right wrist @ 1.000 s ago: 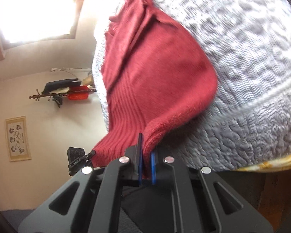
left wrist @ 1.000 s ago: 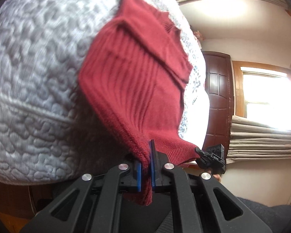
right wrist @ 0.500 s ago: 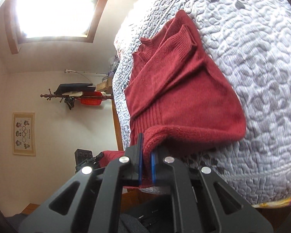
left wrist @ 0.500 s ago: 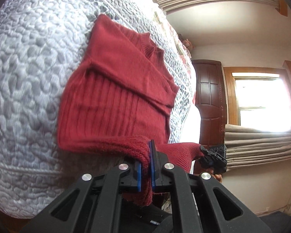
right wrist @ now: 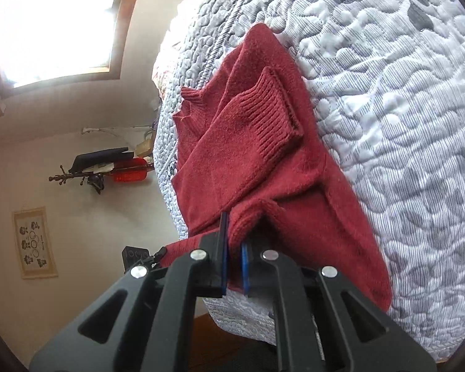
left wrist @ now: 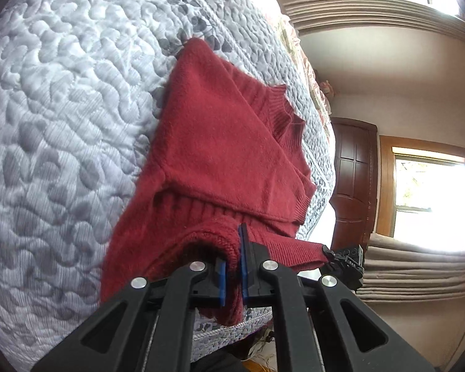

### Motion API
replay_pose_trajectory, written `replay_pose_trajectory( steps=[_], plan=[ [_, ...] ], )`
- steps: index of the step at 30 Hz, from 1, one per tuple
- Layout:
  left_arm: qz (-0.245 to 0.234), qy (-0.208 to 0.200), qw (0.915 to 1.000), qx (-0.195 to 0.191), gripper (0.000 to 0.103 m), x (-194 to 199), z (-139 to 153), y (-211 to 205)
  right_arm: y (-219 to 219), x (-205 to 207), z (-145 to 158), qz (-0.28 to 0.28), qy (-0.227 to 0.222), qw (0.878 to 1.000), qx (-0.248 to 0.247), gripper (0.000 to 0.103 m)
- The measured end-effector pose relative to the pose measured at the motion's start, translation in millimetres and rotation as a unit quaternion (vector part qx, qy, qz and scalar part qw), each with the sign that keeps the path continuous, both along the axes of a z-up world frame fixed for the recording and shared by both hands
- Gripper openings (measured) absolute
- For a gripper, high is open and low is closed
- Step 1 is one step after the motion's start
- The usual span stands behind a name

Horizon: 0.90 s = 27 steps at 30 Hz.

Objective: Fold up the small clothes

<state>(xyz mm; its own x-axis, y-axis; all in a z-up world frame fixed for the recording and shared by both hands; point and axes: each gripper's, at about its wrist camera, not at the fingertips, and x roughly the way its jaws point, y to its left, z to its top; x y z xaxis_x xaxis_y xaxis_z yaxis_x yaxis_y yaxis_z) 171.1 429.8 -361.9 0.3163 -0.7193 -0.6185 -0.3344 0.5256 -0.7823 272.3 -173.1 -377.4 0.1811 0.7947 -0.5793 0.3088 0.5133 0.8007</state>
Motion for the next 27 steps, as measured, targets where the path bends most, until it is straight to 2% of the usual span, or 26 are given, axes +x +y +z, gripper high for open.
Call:
replay_pose_trajectory(
  steps=[5, 8, 10, 13, 14, 15, 17, 20, 22, 24, 27],
  plan=[
    [0.014, 0.029, 0.9995, 0.004, 0.006, 18, -32, 12, -4, 23, -30, -0.011, 0.034, 0.999, -0.01, 0.01],
    [0.019, 0.041, 0.9989, 0.008, 0.007, 21, -44, 17, -7, 29, -37, -0.011, 0.042, 0.999, -0.01, 0.013],
    [0.023, 0.045, 0.9987, 0.006, 0.009, 21, -48, 21, -9, 32, -38, -0.011, 0.046, 0.999, -0.005, 0.018],
    [0.021, 0.042, 0.9989, 0.003, 0.02, 21, -47, 23, -12, 34, -29, -0.012, 0.035, 0.999, 0.0, 0.029],
    [0.019, 0.04, 0.999, 0.005, 0.031, 21, -45, 22, -13, 35, -24, -0.014, 0.03, 0.999, 0.003, 0.036],
    [0.018, 0.036, 0.9992, 0.005, 0.041, 22, -41, 23, -14, 36, -18, -0.014, 0.022, 1.0, 0.002, 0.038],
    [0.017, 0.027, 0.9994, 0.008, 0.049, 24, -32, 22, -14, 39, -5, -0.008, 0.008, 1.0, 0.003, 0.038],
    [0.001, 0.014, 0.9995, 0.029, 0.054, 29, -16, 21, -11, 45, 14, 0.005, -0.014, 1.0, -0.006, 0.038],
    [-0.019, 0.005, 0.9984, 0.054, 0.059, 32, -5, 17, -6, 49, 26, 0.021, -0.031, 0.999, -0.034, 0.039],
    [-0.047, -0.007, 0.9943, 0.095, 0.069, 35, 7, 9, 3, 52, 39, 0.053, -0.056, 0.992, -0.096, 0.044],
    [-0.098, -0.025, 0.9797, 0.173, 0.078, 39, 21, -7, 20, 52, 44, 0.105, -0.085, 0.972, -0.191, 0.05]
  ],
)
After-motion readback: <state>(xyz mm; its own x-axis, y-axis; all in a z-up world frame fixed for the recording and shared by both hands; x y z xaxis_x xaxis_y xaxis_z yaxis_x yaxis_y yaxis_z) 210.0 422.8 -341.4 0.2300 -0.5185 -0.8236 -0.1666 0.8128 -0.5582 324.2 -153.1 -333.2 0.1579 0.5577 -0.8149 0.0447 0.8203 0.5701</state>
